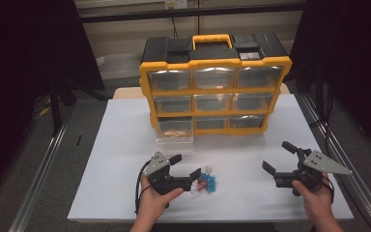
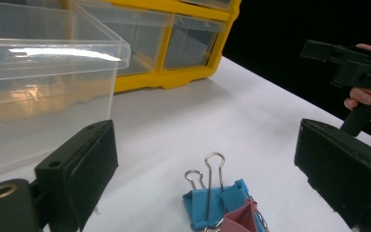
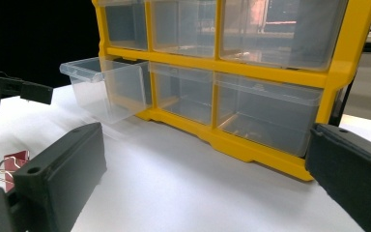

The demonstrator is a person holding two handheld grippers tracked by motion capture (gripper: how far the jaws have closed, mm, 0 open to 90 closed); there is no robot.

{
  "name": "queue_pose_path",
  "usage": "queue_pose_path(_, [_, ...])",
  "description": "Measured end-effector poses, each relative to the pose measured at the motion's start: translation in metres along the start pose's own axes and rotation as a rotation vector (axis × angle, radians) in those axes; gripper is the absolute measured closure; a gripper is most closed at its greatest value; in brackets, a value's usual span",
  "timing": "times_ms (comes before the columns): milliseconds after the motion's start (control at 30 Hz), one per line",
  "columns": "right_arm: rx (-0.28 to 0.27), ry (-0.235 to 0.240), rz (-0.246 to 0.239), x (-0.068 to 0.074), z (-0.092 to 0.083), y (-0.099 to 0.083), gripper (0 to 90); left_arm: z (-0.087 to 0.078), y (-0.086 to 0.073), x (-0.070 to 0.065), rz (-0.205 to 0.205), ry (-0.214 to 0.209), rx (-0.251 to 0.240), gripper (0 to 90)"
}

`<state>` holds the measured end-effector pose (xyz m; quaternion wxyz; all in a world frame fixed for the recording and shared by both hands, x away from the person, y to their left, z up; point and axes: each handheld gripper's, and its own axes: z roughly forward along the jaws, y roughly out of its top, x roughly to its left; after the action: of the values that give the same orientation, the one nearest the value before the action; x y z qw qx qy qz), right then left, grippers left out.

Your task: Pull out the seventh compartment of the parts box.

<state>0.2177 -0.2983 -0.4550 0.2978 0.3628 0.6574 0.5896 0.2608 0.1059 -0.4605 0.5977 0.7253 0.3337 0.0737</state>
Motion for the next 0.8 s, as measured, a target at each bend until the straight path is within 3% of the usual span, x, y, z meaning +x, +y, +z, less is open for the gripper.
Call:
queue_pose_path(67, [-0.001, 0.0, -0.003, 0.0001, 0.0003, -0.0002, 0.1, 0.001, -0.0001, -0.0011, 0.001, -0.009, 0.012, 9.5])
queue_pose_path(100, [0.001, 0.003, -0.006, 0.0003, 0.0, -0.0001, 0.1, 0.0015, -0.0005, -0.0022, 0.011, 0.018, 0.015, 9.9])
queue_pose_path(133, [0.003, 0.001, -0.009, 0.0006, 0.0, 0.0, 0.1, 0.0022, -0.0011, -0.0024, 0.009, 0.018, 0.015, 10.0])
queue_pose_path(167, [0.004, 0.002, -0.01, 0.0009, 0.0002, -0.0001, 0.0, 0.0021, -0.0015, -0.0015, 0.003, -0.008, 0.024, 10.5])
queue_pose_path(233, [0.008, 0.0, -0.007, 0.0011, 0.0004, -0.0002, 0.0, 0.0034, -0.003, -0.0015, 0.002, -0.018, 0.022, 11.7])
queue_pose_path(300, [0.003, 0.0, -0.006, 0.001, 0.0013, -0.0004, 0.0, 0.0043, -0.004, -0.0043, 0.006, 0.013, 0.028, 12.9])
queue_pose_path(333, [0.004, 0.002, -0.005, 0.0012, 0.0014, -0.0003, 0.1, 0.0041, -0.0043, -0.0019, 0.028, -0.032, 0.043, 13.6])
queue_pose_path(367, [0.004, 0.004, -0.01, 0.0009, 0.0015, -0.0004, 0.0, 0.0046, -0.0049, -0.0026, 0.027, -0.038, 0.049, 14.4])
queue_pose_path(500, [0.006, -0.006, -0.003, 0.0009, 0.0011, -0.0002, 0.1, 0.007, -0.0063, -0.0047, 0.058, -0.048, 0.072, 15.8])
queue_pose_path(600, [0.005, -0.008, -0.006, 0.0, 0.0014, -0.0004, 0.1, 0.0084, -0.0081, -0.0054, 0.045, -0.048, 0.075, 16.4])
queue_pose_path(800, [0.006, -0.002, -0.007, 0.0009, 0.0017, -0.0003, 0.1, 0.0093, -0.0089, -0.0067, 0.06, -0.058, 0.106, 17.6])
